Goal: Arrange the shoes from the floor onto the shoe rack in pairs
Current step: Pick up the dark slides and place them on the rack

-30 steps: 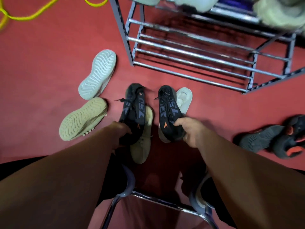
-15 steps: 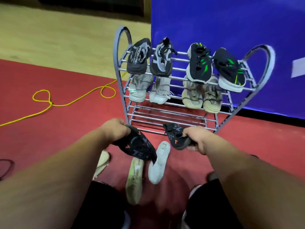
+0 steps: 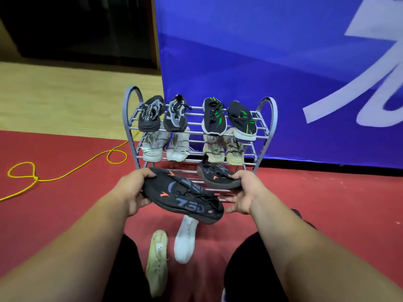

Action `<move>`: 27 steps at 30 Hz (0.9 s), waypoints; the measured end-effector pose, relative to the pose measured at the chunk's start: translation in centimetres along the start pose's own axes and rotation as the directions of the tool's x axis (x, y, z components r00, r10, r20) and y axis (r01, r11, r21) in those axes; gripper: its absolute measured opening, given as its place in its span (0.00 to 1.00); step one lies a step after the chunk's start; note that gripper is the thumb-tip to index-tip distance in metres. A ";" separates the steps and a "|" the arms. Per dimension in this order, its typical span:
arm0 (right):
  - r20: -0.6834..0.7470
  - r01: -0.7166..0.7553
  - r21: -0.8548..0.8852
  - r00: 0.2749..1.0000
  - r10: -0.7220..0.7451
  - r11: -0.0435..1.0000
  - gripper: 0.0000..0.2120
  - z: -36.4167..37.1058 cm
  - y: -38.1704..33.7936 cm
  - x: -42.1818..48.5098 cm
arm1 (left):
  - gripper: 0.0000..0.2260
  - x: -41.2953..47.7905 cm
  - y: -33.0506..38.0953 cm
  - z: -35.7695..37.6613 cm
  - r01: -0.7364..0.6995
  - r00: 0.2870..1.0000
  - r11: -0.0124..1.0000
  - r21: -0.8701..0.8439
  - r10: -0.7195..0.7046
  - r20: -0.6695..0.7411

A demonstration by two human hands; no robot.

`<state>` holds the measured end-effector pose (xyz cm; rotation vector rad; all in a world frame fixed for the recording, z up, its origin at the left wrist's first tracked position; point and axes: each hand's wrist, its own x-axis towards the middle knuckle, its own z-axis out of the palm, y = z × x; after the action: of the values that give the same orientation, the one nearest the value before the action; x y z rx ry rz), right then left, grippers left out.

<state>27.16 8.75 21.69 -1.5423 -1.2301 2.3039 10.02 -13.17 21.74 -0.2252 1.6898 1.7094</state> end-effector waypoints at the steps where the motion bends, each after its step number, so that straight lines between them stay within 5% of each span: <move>1: -0.016 0.002 -0.022 1.000 -0.002 1.000 0.09 -0.2 0.0 0.0 | 0.13 0.1 0.0 0.0 0.012 1.000 1.000 -0.014 -0.012 0.012; 7: 0.022 -0.007 0.017 1.000 0.006 1.000 0.10 -1.1 0.0 -0.3 | 0.28 0.7 0.2 0.4 0.059 0.996 0.989 -0.138 -0.050 0.067; 15: 0.072 0.008 0.033 0.997 -0.011 0.999 0.14 -0.9 0.3 0.1 | 0.07 1.0 -0.1 1.4 0.099 0.995 0.966 -0.238 -0.089 0.051; 27: 0.182 -0.030 0.019 0.983 0.026 0.999 0.14 0.3 0.7 0.3 | 0.12 1.7 -0.5 2.2 0.041 0.999 0.957 -0.287 -0.036 0.023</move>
<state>26.99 8.25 21.02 -1.3762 -1.2244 2.5159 9.87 -10.57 20.68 -0.3744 1.4090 1.9185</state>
